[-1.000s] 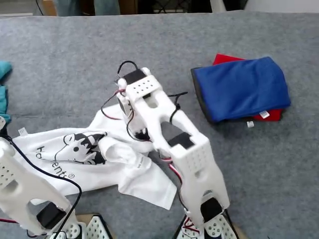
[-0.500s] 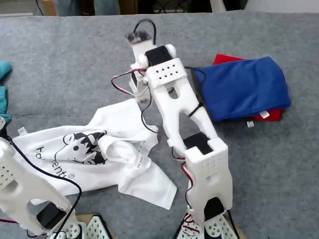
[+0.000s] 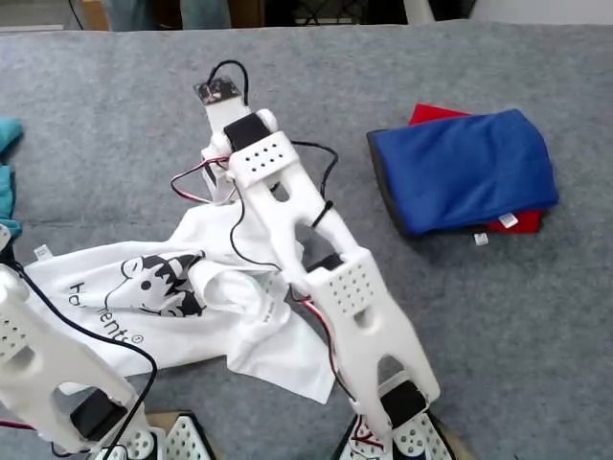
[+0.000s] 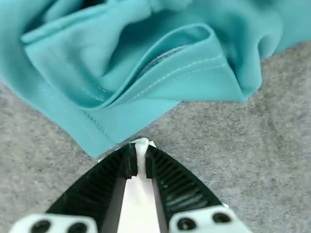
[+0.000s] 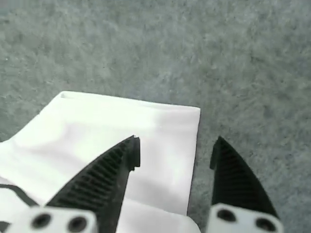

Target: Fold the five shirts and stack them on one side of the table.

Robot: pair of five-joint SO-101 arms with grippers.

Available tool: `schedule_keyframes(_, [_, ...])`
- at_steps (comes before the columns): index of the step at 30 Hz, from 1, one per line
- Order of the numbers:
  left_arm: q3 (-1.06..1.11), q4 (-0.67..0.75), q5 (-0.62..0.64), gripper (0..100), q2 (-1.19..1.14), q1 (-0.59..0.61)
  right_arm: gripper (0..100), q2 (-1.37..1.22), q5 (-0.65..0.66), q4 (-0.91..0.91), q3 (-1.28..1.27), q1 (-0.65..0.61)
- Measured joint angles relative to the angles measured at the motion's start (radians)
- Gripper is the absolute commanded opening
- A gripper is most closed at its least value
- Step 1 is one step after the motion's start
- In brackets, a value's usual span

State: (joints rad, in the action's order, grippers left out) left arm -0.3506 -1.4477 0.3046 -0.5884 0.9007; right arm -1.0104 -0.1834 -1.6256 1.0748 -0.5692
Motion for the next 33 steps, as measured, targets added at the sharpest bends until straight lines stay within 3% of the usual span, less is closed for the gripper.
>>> schedule_keyframes(10, [0.000,0.000,0.000,3,0.000,0.000,18.8,-0.218,0.021,-0.057,0.255,0.018])
schedule_keyframes(20, [0.000,0.000,0.000,3,0.000,0.000,18.8,-0.265,0.038,-0.074,0.316,0.018])
schedule_keyframes(27, [0.000,0.000,0.000,3,0.000,0.000,1.4,-0.267,0.066,-0.089,0.330,0.028])
schedule_keyframes(33, [0.002,0.018,0.000,3,0.000,0.000,1.5,-0.269,0.087,-0.092,0.330,0.040])
